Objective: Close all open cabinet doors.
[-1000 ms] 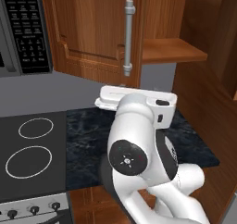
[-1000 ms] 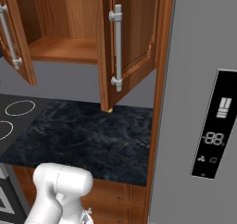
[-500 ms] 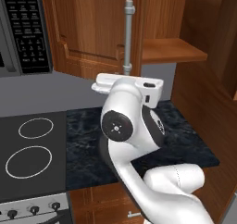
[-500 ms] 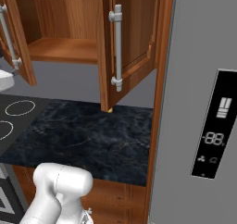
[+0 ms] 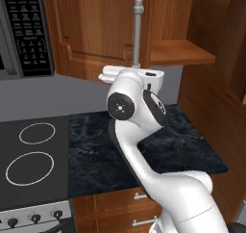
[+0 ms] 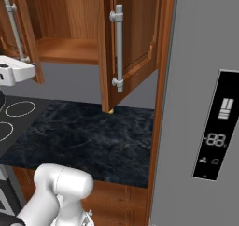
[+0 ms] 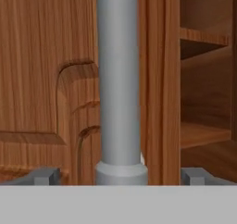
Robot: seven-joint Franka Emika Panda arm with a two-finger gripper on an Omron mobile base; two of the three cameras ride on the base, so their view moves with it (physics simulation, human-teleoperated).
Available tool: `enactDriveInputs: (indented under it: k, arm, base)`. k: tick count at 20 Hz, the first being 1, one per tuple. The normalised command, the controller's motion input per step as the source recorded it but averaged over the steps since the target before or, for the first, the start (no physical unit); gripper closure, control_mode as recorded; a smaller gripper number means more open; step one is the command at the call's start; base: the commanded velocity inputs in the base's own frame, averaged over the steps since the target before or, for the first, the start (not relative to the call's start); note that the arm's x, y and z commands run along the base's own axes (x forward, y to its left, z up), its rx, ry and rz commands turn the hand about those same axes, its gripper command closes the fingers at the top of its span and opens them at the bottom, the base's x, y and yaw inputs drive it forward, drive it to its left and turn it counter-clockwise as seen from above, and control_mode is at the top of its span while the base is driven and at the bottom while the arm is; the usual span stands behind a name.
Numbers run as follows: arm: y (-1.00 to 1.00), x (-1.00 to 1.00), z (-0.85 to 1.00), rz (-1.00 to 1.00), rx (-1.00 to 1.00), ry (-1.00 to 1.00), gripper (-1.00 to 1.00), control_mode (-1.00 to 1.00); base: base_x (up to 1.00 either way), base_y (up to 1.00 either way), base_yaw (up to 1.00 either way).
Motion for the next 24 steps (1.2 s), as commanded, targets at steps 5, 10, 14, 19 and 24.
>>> enactDriveInputs:
  k: [5, 10, 14, 19, 24]
  arm:
    - [-0.15, 1.00, -0.11, 0.00, 0.00, 0.02, -1.00, -1.00]
    - [-0.16, 0.90, -0.10, 0.00, 0.00, 0.00, -1.00, -1.00]
    - [-0.15, 0.80, -0.09, 0.00, 0.00, 0.00, -1.00, -1.00]
    - [-0.14, 0.76, -0.01, 0.00, 0.00, 0.03, -1.00, -1.00]
    - [-0.02, 0.63, 0.00, 0.00, 0.00, 0.01, -1.00, -1.00]
  base:
    - [0.00, 0.00, 0.00]
    - [0.00, 0.00, 0.00]
    - [0.00, 0.00, 0.00]
    - [0.00, 0.00, 0.00]
    - [0.00, 0.00, 0.00]
